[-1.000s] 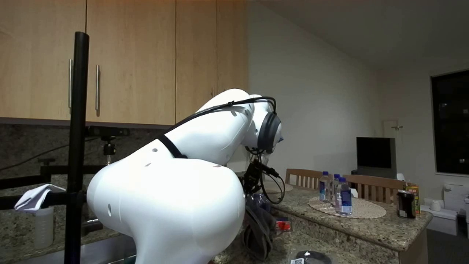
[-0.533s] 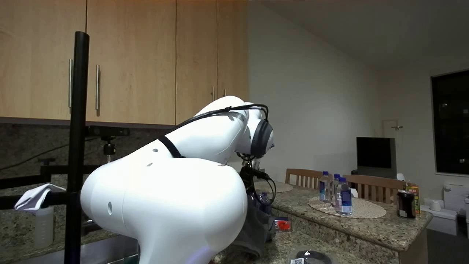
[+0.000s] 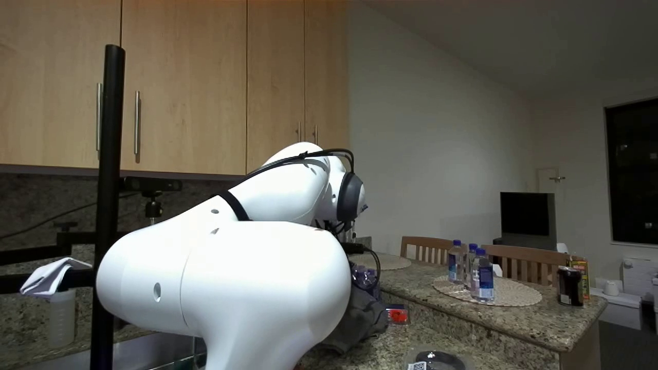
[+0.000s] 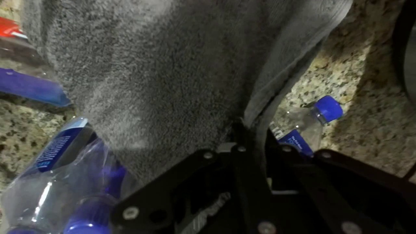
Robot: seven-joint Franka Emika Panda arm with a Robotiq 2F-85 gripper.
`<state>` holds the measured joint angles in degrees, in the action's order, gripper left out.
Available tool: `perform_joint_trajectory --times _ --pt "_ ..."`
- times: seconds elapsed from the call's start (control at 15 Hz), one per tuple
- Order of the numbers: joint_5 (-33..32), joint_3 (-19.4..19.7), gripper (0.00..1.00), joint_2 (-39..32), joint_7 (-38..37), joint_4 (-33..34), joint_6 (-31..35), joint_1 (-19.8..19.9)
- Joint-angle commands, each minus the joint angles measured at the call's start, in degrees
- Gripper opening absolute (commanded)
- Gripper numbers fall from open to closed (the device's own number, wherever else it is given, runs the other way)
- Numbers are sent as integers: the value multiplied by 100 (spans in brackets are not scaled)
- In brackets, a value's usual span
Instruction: Move the towel to the left
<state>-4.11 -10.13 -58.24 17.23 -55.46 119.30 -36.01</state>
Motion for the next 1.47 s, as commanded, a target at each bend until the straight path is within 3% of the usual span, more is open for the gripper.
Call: perform_joint_trajectory --times 0.0,0.53,0.6,1.0,1.4 --pt "-269 471 45 175 -1005 -228 97 -315" --pt "-163 932 96 428 -1871 -742 -159 -434" --pt "-146 942 99 488 -1867 -834 -200 -428" --pt "-78 887 100 932 -1686 -1355 -523 -367" --pt "149 901 100 1318 -1797 -1465 -1535 -187"
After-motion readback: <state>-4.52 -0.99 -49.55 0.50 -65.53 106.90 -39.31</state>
